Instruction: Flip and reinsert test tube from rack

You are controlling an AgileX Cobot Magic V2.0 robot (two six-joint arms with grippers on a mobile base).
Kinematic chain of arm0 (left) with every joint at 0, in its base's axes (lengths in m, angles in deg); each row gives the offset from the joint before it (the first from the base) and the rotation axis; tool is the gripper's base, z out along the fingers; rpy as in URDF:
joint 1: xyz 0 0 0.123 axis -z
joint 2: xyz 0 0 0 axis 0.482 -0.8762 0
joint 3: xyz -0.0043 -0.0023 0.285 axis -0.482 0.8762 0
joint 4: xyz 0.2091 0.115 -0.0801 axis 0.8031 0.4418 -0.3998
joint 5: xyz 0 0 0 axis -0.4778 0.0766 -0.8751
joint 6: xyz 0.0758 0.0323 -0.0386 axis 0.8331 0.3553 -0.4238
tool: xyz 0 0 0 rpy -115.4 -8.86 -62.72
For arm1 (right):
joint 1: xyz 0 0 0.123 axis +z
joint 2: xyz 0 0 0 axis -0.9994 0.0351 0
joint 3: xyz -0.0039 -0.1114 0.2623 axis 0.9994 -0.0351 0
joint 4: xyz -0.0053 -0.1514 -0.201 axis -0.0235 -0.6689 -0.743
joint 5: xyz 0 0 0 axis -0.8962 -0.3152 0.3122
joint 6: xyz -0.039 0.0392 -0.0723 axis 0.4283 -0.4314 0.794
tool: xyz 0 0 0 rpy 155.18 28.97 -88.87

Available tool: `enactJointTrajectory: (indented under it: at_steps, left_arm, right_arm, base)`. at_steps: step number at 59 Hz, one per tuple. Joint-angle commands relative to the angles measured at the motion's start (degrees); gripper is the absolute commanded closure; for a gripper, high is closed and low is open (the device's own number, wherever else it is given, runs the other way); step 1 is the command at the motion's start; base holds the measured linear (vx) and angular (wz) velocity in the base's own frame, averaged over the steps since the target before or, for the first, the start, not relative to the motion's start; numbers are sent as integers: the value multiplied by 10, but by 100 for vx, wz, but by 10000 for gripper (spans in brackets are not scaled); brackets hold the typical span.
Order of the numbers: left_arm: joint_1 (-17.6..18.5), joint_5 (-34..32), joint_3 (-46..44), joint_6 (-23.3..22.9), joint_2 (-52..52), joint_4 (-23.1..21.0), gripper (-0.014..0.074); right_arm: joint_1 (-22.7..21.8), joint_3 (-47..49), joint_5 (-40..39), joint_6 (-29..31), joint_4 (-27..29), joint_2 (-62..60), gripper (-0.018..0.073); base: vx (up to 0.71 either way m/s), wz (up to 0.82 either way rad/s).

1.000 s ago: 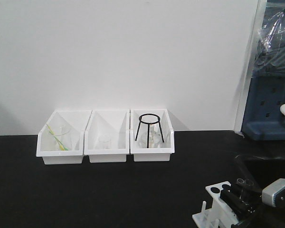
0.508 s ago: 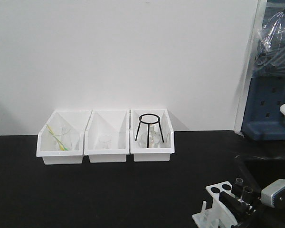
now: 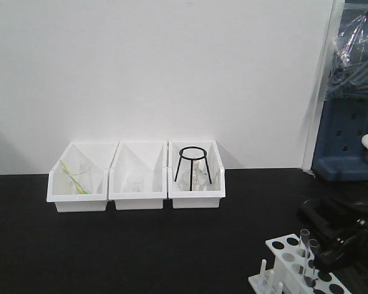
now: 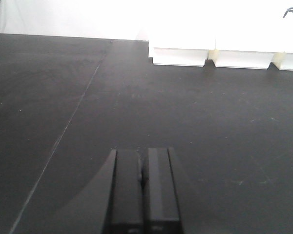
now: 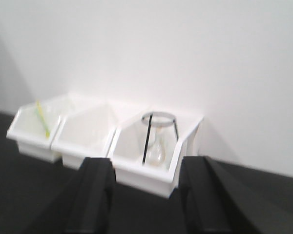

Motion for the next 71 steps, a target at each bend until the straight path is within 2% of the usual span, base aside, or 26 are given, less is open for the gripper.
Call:
enactJointTrajectory:
  at_steps: [1,6,10,14,19,25,33,39,71]
  left_arm:
    - [3,-50,1,0,7,-2,603]
    - [3,-50,1,0,7,-2,603]
    - [3,-50,1,0,7,-2,603]
    - [3,-50,1,0,7,-2,603]
    - [3,-50,1,0,7,-2,603]
    - [3,-50,1,0,7,-2,603]
    - [3,-50,1,0,7,-2,603]
    - [3,-50,1,0,7,-2,603]
    - [3,-50,1,0,7,-2,603]
  right_arm:
    - [-1,14,28,-71,22,-100,267]
    - [-2,14,129,-129,-6,-182,431]
    - [-2,12,220,-175,-59,-249,577]
    - [-2,12,285,-233,-123,-306,574]
    - [-2,12,318,-292,-207,-369,573]
    - [-2,12,323,-329,-312,-425,571]
    - [-2,12,321,-333,-390,-485,571]
    - [-2,12,321,-333,-415,-515,571]
    - [-2,12,334,-337,-407,-545,571]
  base:
    - [0,0]
    - [0,0]
    - [0,0]
    - [0,0]
    - [0,0]
    - [0,0]
    - [0,0]
    - [0,0]
    - [0,0]
